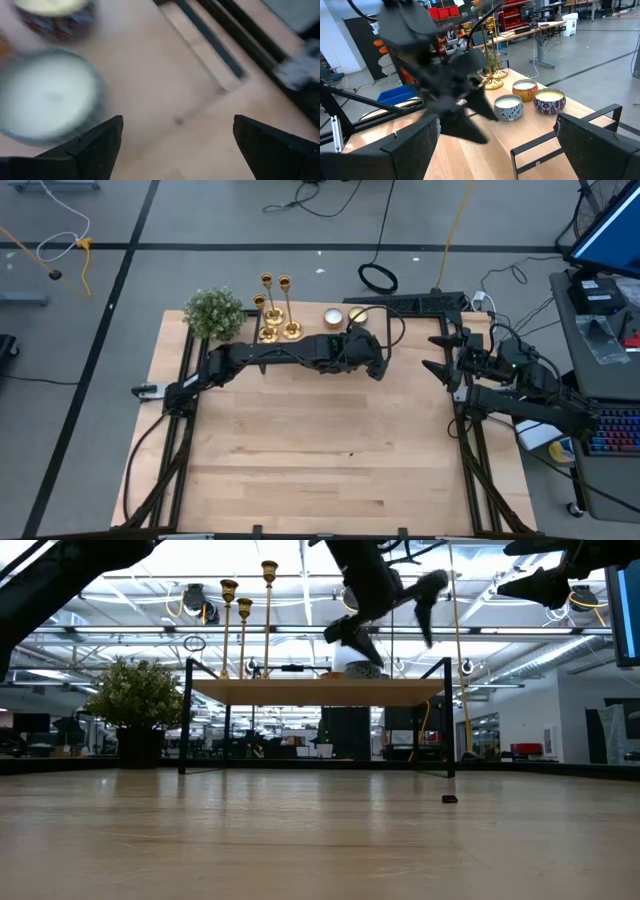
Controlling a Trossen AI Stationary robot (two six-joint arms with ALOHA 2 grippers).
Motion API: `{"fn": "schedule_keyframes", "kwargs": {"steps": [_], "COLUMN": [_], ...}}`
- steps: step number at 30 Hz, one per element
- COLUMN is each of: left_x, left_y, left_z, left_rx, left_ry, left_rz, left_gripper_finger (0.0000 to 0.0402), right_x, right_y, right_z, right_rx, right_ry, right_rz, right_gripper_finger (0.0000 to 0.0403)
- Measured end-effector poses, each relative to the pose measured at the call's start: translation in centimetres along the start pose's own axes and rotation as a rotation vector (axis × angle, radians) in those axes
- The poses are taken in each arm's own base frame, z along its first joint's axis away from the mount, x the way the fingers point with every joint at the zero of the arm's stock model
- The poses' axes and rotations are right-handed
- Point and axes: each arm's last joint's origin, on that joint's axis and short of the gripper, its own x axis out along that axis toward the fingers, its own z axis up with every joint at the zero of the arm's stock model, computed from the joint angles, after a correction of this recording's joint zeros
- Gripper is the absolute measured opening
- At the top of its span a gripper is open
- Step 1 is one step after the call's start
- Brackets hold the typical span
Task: Pick & Place candle stick holders
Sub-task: Put the blue scented candle on the shelf, then return to Home Position
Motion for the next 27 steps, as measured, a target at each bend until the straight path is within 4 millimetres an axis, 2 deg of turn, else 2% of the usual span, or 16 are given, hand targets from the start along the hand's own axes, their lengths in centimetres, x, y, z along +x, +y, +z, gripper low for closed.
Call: {"fn": "schedule_keyframes", "kwargs": {"steps": [3,6,10,17,21,27], "left_x": [-1.8,-5.2,-10.4,-19.7,-23.9,-26.5], "left_y": [-1.4,-2.7,-2.6,-0.7,0.6,1.1], "left_z": [-0.3,-0.7,-0.5,-0.5,-1.2,-3.2], "left_rx": [-0.014,0.023,0.118,0.166,0.178,0.194], "left_ry": [0.05,0.097,0.112,-0.059,-0.151,-0.173], "left_rz": [-0.139,-0.266,-0.325,-0.174,-0.087,-0.023], "left_gripper_finger": [0.0371,0.0374,0.0376,0.0368,0.0371,0.038], "right_x": [0.0,0.0,0.0,0.0,-0.4,-1.8], "right_y": [0.0,0.0,0.0,0.0,0.0,0.1], "right_z": [0.0,0.0,0.0,0.0,0.1,0.4], "right_rx": [0.0,0.0,0.0,0.0,-0.01,-0.037], "right_ry": [0.0,0.0,0.0,-0.002,-0.021,-0.103], "right_rz": [0.0,0.0,0.0,0.0,0.004,0.022], "right_gripper_finger": [0.038,0.038,0.038,0.038,0.038,0.038]}}
